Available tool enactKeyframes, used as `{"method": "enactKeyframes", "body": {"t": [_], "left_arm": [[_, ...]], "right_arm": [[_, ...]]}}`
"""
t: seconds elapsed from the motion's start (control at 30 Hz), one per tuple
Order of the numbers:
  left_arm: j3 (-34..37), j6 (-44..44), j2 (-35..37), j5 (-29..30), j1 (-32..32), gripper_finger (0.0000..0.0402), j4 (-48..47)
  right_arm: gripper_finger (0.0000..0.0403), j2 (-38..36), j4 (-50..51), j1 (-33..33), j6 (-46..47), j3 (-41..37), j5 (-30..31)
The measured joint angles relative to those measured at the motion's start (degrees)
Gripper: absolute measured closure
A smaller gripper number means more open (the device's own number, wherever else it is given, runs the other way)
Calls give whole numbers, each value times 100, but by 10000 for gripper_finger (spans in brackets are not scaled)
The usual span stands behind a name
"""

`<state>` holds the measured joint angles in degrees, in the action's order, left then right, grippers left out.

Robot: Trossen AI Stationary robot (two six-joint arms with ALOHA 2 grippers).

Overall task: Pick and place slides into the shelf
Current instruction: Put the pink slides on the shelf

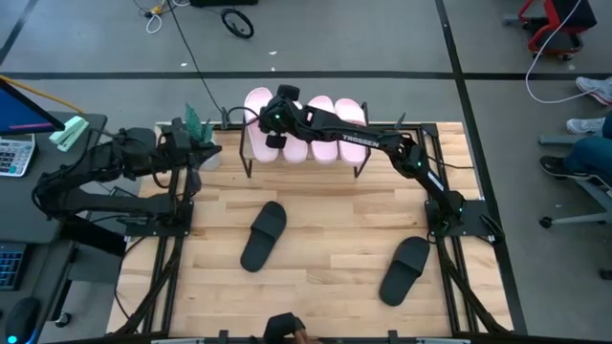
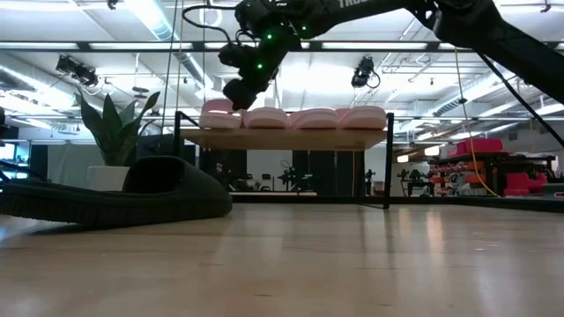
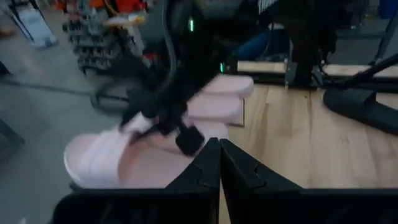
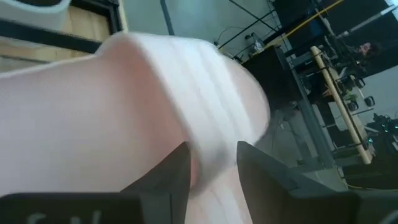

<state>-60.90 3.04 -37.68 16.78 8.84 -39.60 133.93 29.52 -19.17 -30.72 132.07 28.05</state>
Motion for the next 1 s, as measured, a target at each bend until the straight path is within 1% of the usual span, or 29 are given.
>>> {"method": "enactKeyframes", "body": {"t": [0.1, 0.27, 0.33, 0.5, 0.53, 0.6, 0.67, 0.7, 0.73, 0.8, 0.87, 0.93, 1.0], "left_arm": [[0, -260, -83, 0, 0, 385, -165], [4, -347, -326, 2, 0, 382, -229], [4, -346, -472, 4, 0, 385, -211], [4, -306, -847, 19, 0, 396, -53], [4, -235, -918, 100, 12, 397, -8], [4, -84, -1077, 528, 96, 397, 98], [4, 19, -1274, 1052, 303, 397, 93], [4, 51, -1390, 1235, 455, 397, 99], [4, 66, -1496, 1289, 650, 398, 101], [4, 131, -1731, 1258, 1041, 399, 108], [2, 373, -2028, 1171, 1413, 399, 255], [4, 529, -2355, 1086, 1799, 399, 469], [4, 673, -2654, 641, 2203, 399, 822]], "right_arm": [[270, -135, 124, 37, 110, -2, 36], [272, -541, 470, 200, 669, -2, 23], [272, -696, 606, 273, 798, 4, -1], [272, -813, 919, 423, 1225, 4, -125], [272, -857, 1110, 456, 1344, 0, -169], [272, -903, 1483, 559, 1553, 0, -183], [272, -972, 1990, 691, 1743, 2, -206], [273, -987, 2258, 772, 1759, 2, -195], [273, -1030, 2473, 841, 1768, -1, -141], [278, -1105, 2887, 1000, 1862, -2, 196], [287, -1234, 3109, 1126, 2086, -4, 563], [297, -1387, 3295, 1219, 2327, 0, 712], [307, -1506, 3405, 1321, 2486, 0, 746]]}}
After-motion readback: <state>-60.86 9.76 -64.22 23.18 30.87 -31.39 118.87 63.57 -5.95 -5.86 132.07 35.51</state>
